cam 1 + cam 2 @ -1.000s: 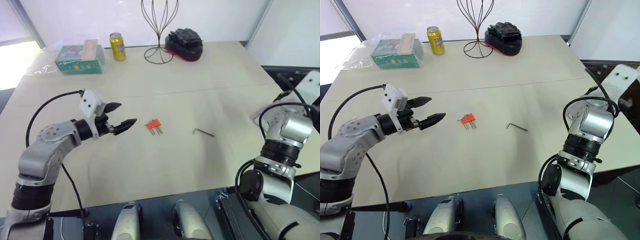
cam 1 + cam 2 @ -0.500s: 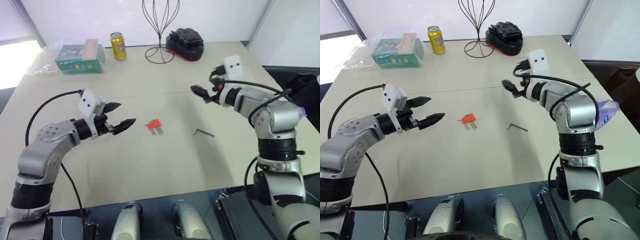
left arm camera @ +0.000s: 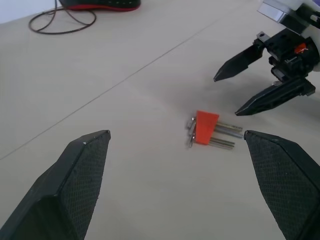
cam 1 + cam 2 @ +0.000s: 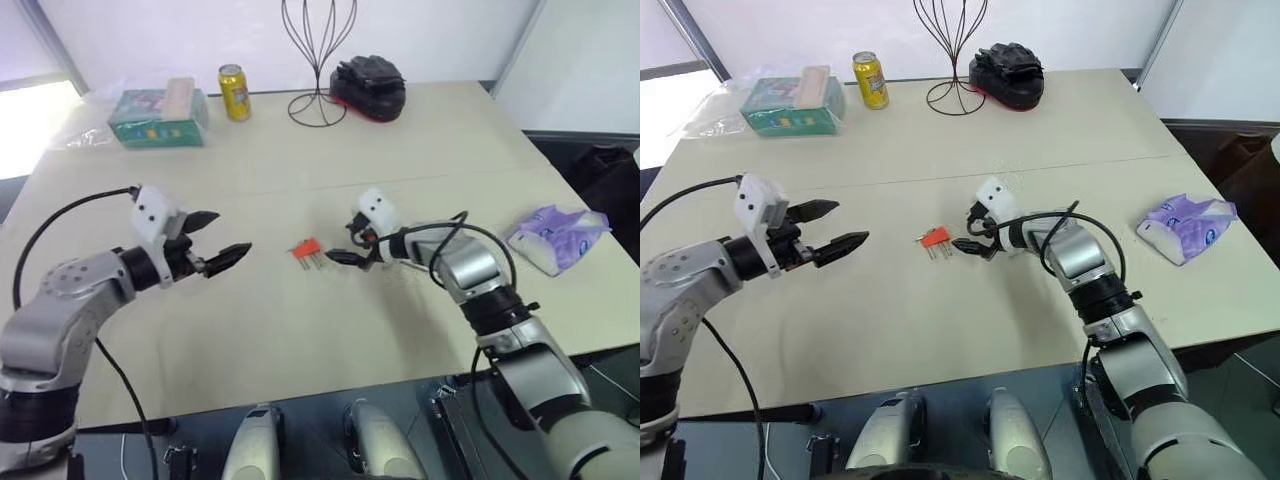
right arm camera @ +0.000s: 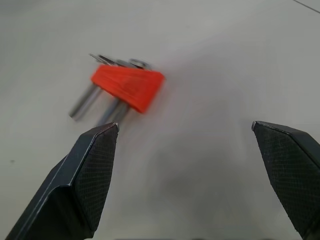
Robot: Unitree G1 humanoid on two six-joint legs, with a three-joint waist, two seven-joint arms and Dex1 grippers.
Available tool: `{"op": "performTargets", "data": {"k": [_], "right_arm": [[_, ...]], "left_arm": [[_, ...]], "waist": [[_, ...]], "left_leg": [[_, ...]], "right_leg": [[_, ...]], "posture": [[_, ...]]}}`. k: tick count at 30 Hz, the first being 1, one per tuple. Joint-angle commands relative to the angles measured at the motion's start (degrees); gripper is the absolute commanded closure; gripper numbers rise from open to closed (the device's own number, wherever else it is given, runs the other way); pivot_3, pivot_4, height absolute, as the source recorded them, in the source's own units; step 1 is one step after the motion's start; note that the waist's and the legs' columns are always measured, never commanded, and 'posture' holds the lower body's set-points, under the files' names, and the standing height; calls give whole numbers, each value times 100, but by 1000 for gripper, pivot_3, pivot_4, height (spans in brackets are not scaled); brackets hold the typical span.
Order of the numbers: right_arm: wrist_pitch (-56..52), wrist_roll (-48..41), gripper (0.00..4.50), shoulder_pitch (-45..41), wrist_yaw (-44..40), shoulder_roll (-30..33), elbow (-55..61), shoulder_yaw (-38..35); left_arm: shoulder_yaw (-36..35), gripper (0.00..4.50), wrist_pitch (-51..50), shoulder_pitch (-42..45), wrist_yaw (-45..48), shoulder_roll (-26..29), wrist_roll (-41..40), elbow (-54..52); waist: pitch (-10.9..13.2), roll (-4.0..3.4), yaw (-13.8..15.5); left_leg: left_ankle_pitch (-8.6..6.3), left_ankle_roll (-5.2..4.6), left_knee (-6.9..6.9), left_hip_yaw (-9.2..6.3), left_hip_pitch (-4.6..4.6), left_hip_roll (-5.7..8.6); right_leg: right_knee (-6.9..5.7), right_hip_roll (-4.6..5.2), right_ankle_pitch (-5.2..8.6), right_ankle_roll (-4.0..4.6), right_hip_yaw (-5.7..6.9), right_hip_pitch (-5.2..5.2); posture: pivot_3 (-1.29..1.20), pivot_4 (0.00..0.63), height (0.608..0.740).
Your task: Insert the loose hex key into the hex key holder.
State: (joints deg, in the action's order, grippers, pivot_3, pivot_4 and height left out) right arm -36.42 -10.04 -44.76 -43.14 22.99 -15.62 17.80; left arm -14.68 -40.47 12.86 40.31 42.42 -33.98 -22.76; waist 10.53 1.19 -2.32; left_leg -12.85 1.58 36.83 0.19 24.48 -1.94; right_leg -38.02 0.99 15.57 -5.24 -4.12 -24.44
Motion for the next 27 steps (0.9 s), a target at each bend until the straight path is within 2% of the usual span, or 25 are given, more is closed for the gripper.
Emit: {"op": "performTargets", "data": {"k": [1,19,27], "right_arm": [[309,235,70,-45,-9,-67,1,42],[1329,1055,70,48,161,-234,-382,155],[1483,1279,70,365,-57,-318,204,401]], "left_arm": [[-289,0,-38,-46,-72,117,-119,-264],[-166,0,-107,30,-241,86,-223,-372],[-144,0,-108,63,-229,110,-210,-363]], "waist": [[0,0,-1],[0,0,-21],[0,1,-22]], "left_leg": [[0,0,1,0,0,0],[0,0,0,1,-1,1],[0,0,0,0,-2,1]], "right_leg": [[0,1,0,0,0,1],[-1,0,0,0,0,1],[-2,-1,0,0,0,1]], "posture": [[0,150,740],[0,150,740],[0,150,740]]}}
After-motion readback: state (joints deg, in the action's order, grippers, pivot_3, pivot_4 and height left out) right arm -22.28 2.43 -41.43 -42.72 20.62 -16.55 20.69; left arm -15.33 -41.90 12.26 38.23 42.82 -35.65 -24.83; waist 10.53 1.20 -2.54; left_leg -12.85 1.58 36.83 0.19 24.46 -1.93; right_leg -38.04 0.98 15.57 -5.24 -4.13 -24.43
